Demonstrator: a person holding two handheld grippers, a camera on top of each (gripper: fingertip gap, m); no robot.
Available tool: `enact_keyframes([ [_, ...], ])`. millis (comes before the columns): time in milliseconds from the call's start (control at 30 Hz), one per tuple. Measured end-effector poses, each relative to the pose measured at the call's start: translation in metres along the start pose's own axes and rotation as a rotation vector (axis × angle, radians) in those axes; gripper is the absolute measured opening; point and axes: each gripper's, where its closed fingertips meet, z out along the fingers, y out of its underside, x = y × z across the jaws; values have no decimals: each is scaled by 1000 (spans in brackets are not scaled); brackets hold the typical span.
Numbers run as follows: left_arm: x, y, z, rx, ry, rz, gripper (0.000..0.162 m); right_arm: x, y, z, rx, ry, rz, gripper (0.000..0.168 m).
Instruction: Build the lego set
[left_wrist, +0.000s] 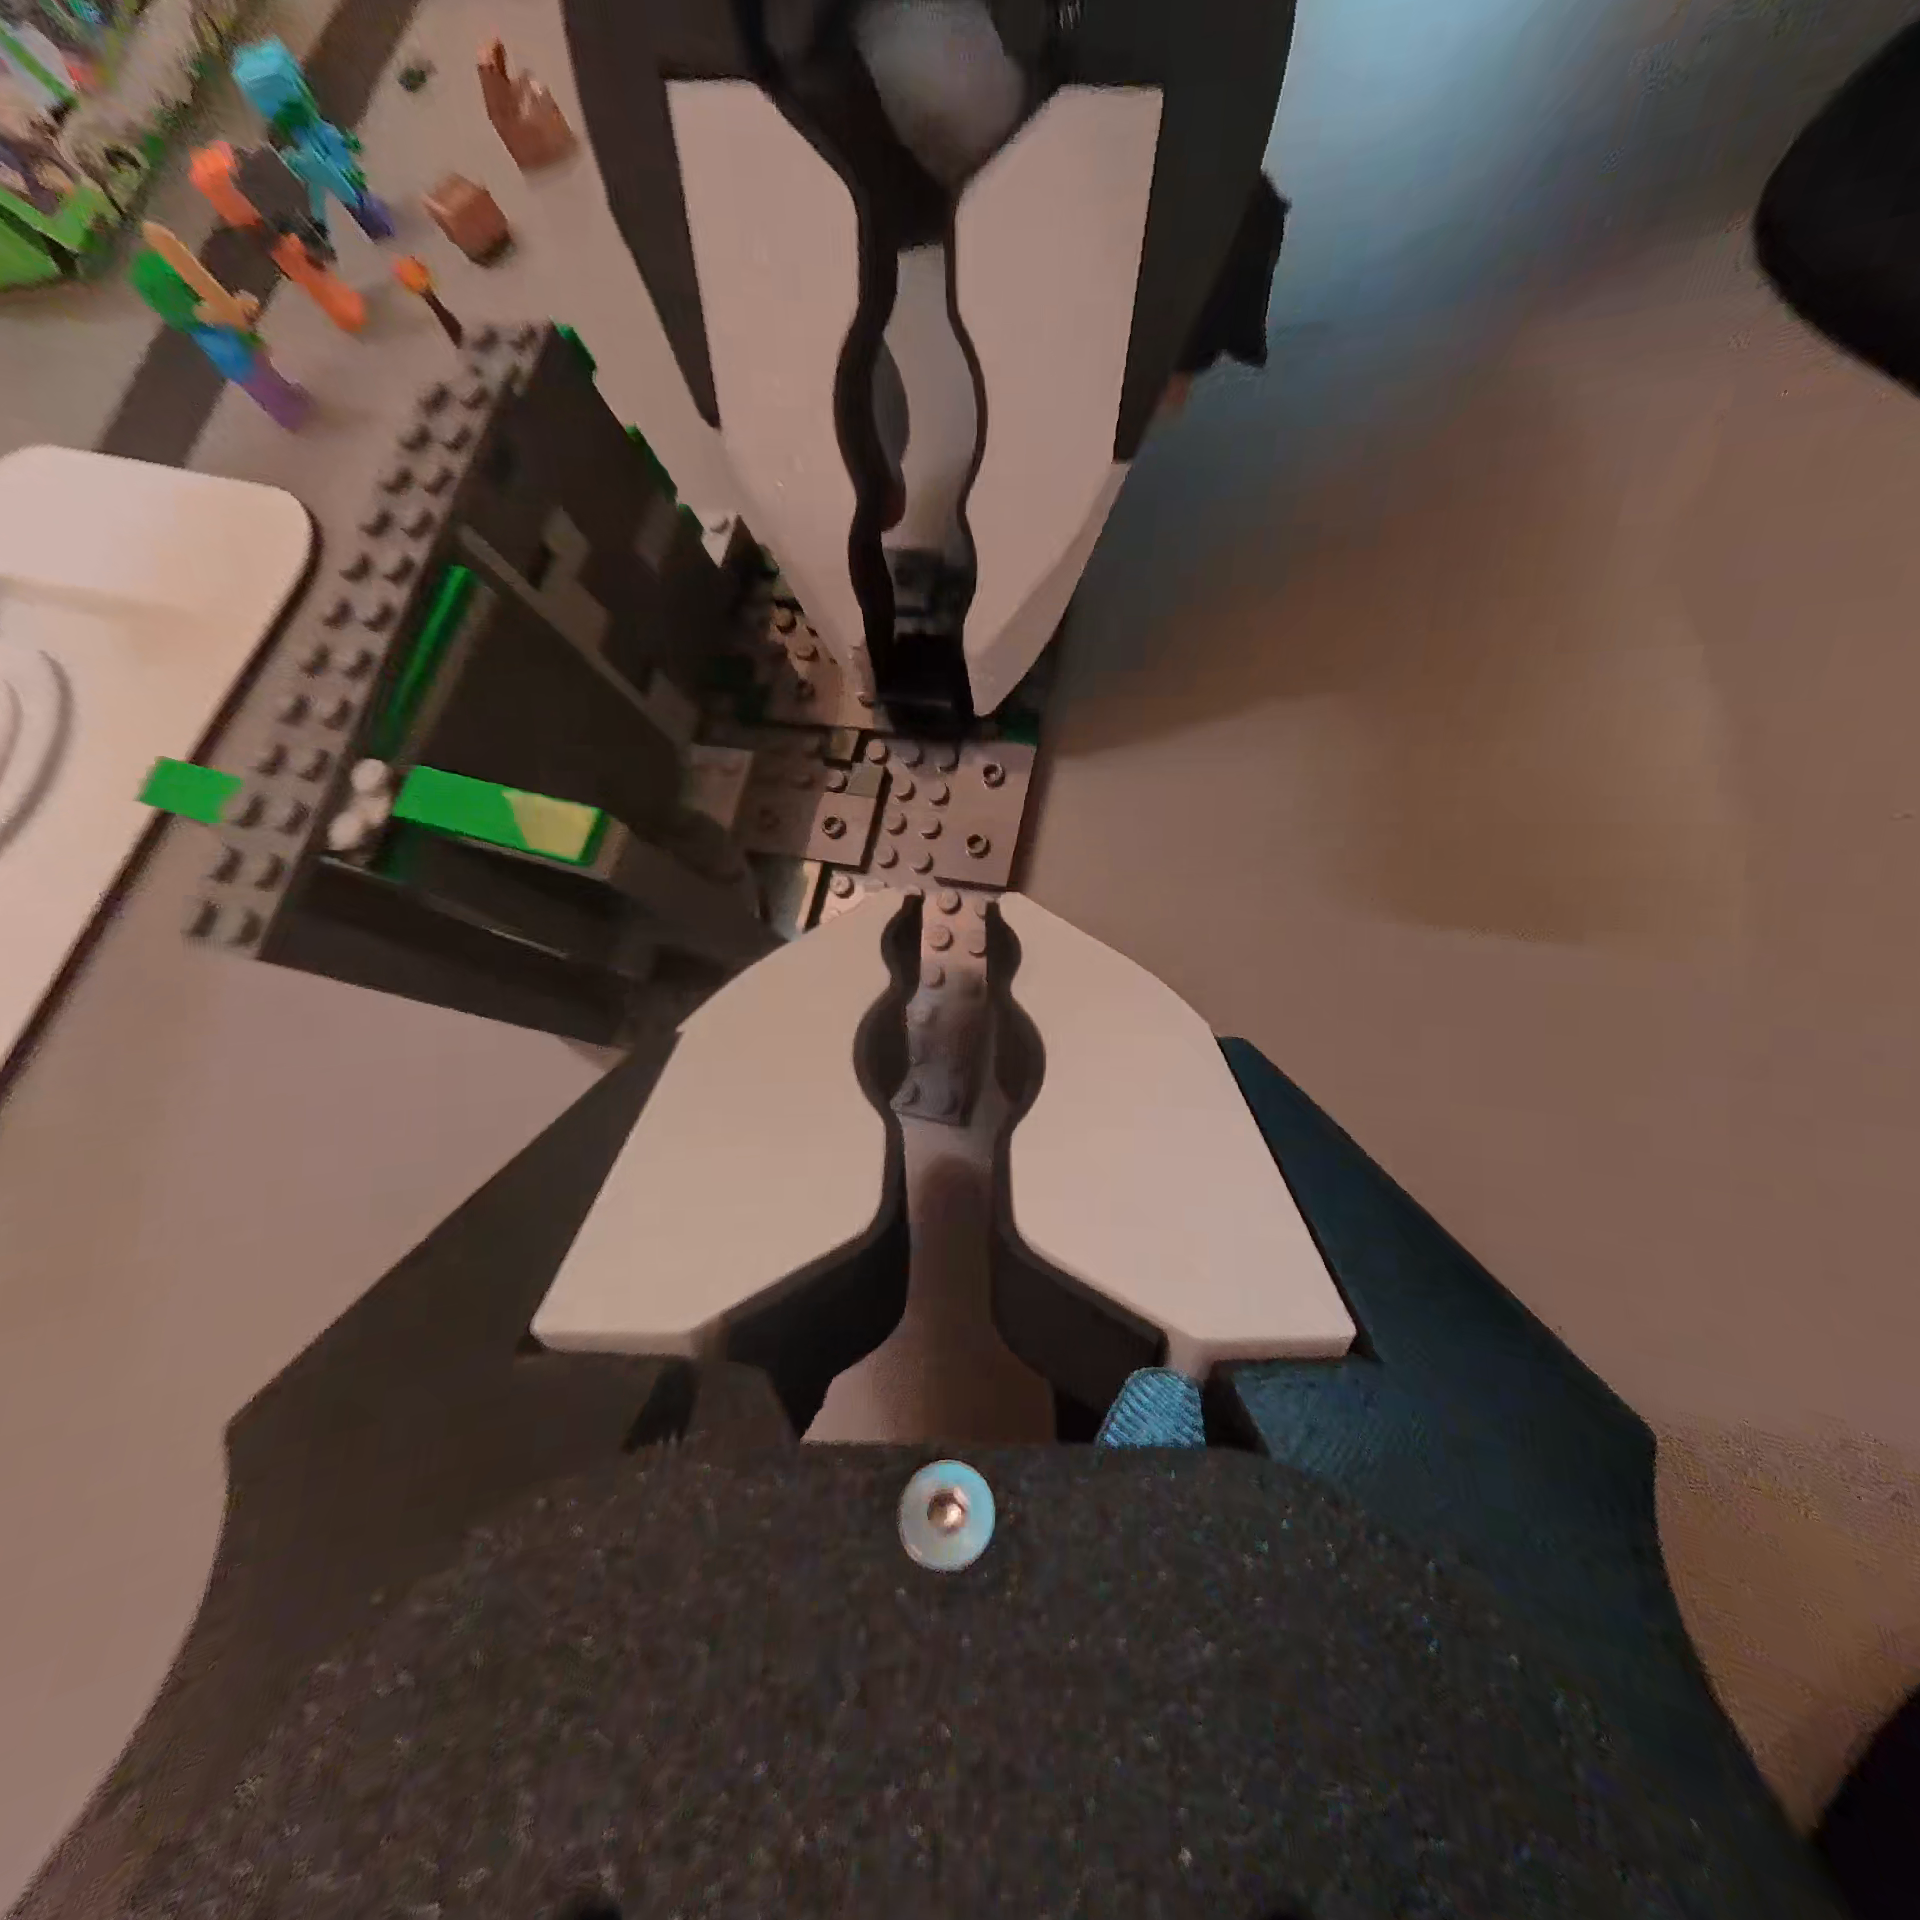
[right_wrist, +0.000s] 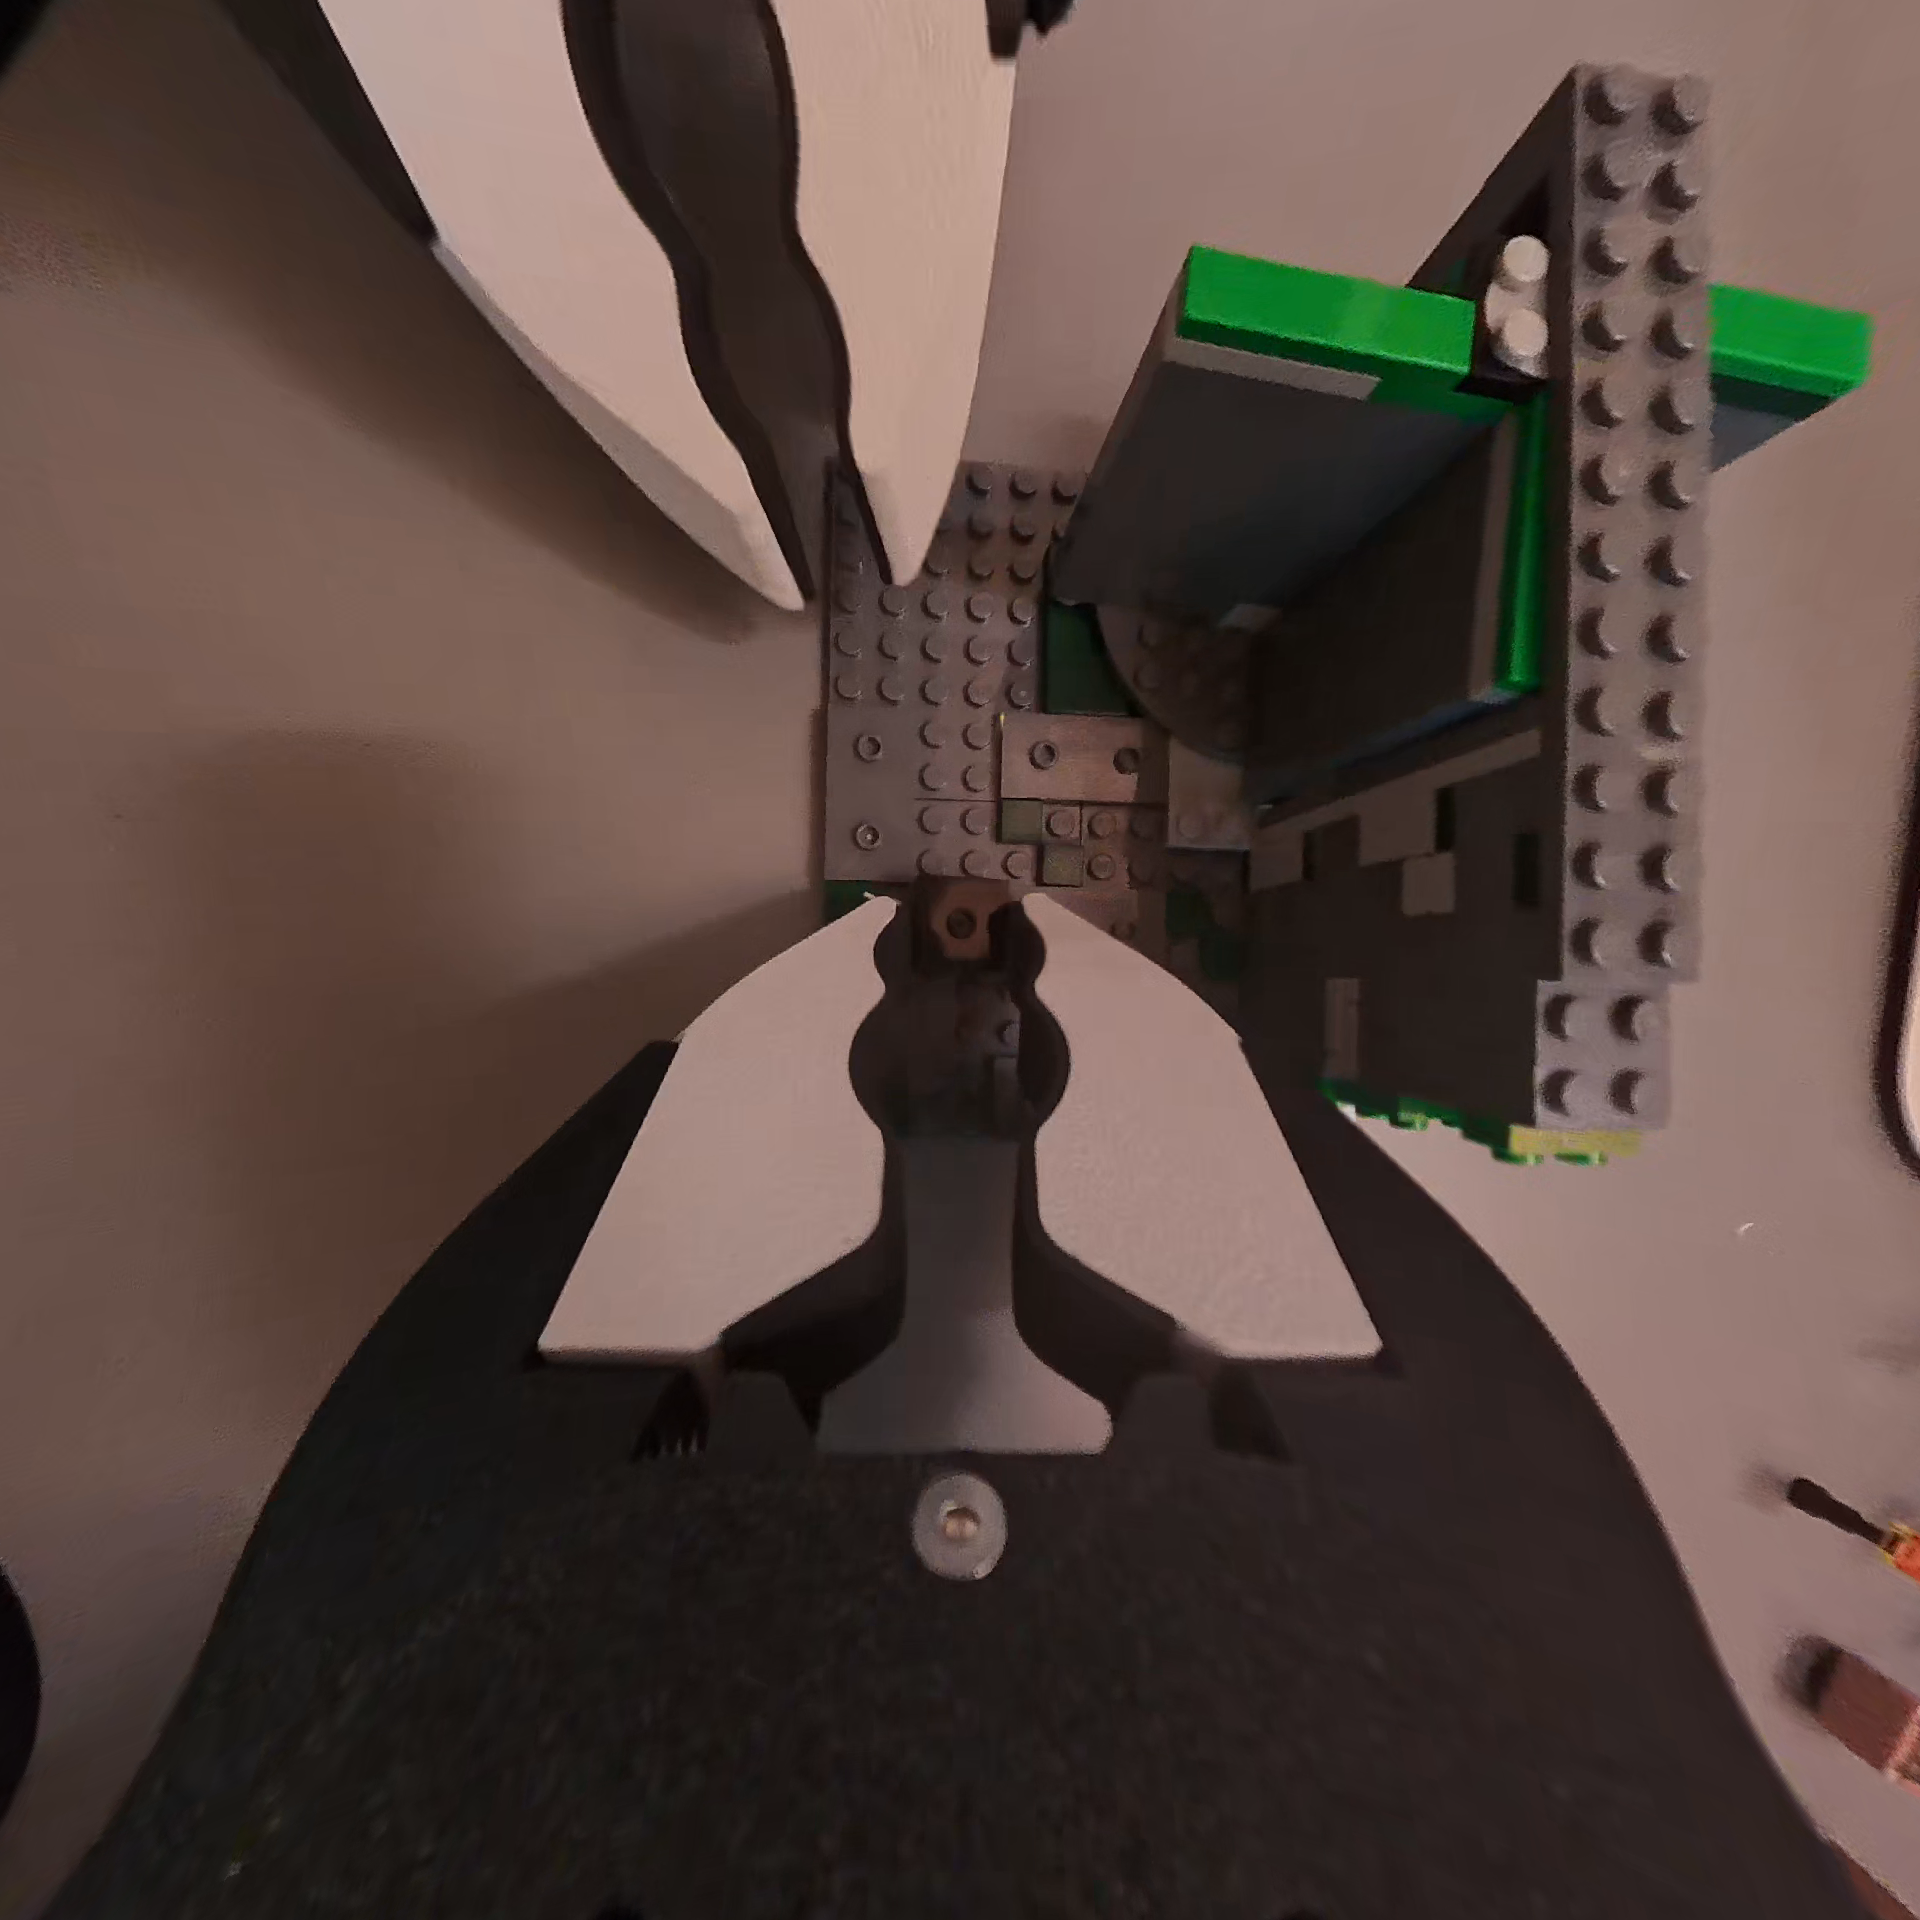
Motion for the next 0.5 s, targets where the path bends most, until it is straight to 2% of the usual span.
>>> enact_keyframes([
  [500, 1, 16, 11, -127, -6, -3, 13, 1, 2, 1, -164, -72, -134, 17],
])
